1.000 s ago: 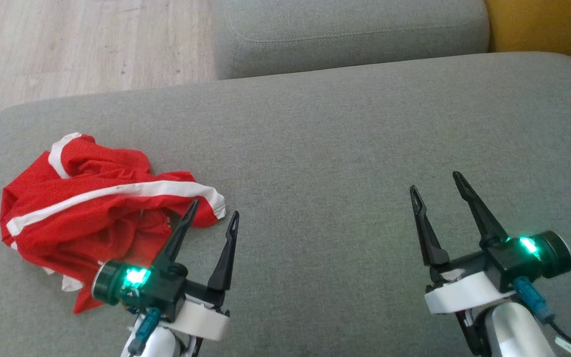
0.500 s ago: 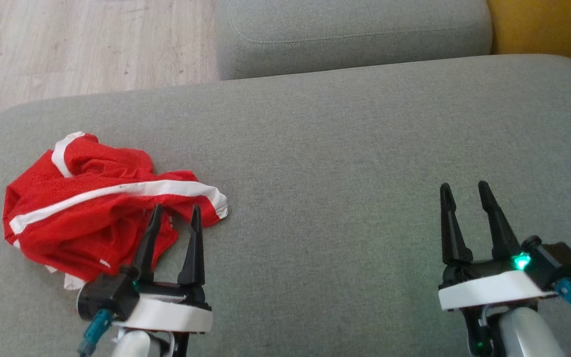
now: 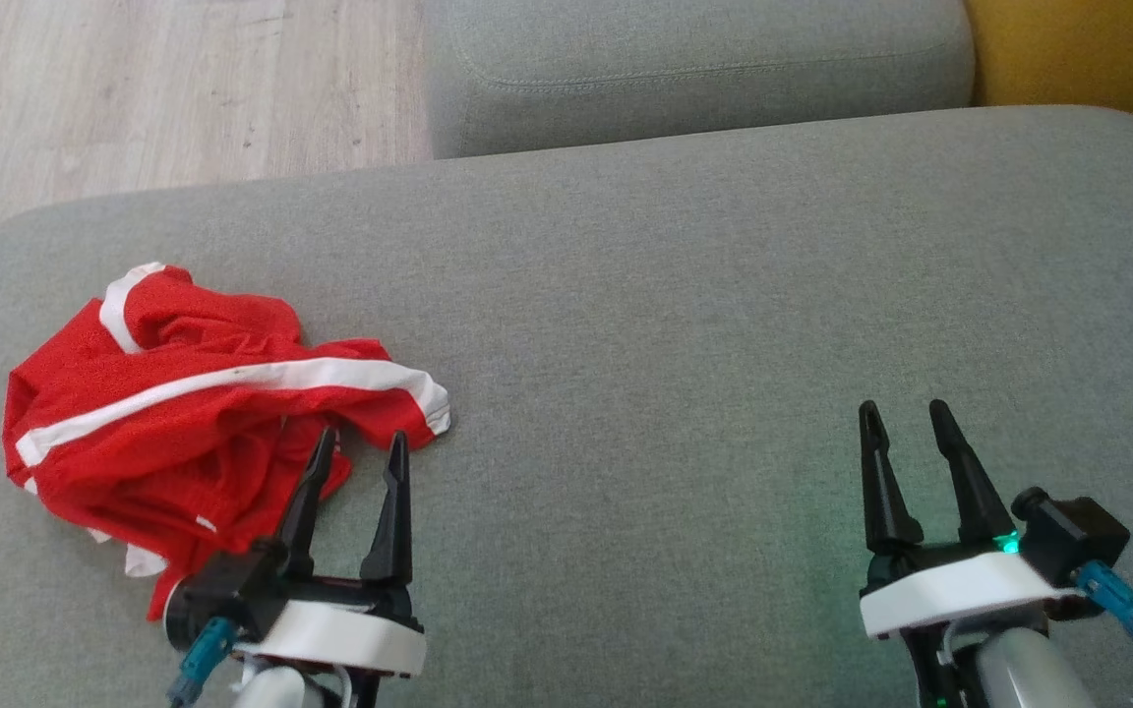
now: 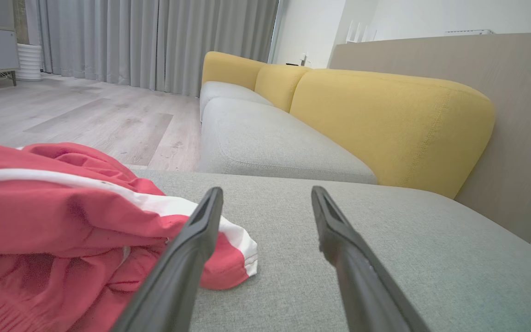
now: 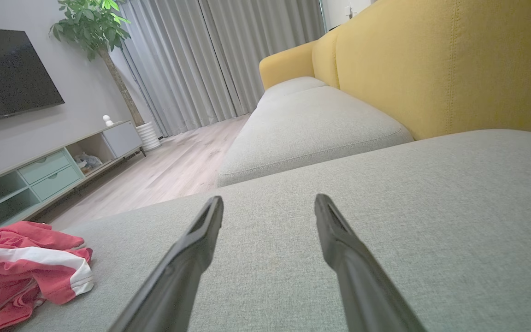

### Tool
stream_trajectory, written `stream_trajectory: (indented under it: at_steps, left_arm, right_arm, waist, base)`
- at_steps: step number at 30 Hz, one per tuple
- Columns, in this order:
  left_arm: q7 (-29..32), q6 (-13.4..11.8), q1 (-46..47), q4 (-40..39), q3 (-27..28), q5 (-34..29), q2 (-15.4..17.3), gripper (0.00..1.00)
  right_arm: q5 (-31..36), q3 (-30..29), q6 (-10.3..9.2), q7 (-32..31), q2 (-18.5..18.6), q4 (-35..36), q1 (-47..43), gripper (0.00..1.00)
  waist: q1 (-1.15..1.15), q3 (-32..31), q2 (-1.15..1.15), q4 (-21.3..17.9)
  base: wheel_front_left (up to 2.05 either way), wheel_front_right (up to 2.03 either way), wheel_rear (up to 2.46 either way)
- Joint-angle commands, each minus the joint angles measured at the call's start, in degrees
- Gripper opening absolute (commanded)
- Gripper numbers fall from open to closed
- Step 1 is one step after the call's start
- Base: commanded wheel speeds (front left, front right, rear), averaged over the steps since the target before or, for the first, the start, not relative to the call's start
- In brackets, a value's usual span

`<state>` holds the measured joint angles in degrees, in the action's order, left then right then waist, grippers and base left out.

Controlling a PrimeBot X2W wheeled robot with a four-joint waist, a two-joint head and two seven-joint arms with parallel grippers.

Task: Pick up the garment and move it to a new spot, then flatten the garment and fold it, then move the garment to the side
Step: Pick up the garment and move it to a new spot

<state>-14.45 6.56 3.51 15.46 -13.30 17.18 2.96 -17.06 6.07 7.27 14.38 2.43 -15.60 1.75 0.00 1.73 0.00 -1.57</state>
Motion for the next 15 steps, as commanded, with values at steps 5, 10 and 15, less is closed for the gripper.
stream_trajectory:
  at_steps: [5,10,15]
  left_arm:
    - [-0.55,0.17,2.92,-1.96,1.60,0.46,-0.07,1.00]
    - [-0.55,-0.29,3.12,-2.29,1.89,0.44,-0.08,1.00]
    - [-0.55,-1.15,3.26,-2.53,3.01,-0.12,-0.08,1.00]
  right_arm:
    - [0.47,1.31,0.22,0.62,0.44,1.94,2.78,1.00]
    - [0.70,1.28,0.22,0.62,0.44,2.23,2.57,1.00]
    - [0.97,1.92,0.22,0.62,0.44,2.62,2.56,1.00]
  waist:
    - [0.00,0.17,0.00,0.18]
    - [0.00,0.26,0.00,1.19]
    - [0.00,0.41,0.00,2.83]
  base:
    - [0.00,0.00,0.00]
    - [0.00,0.00,0.00]
    - [0.00,0.00,0.00]
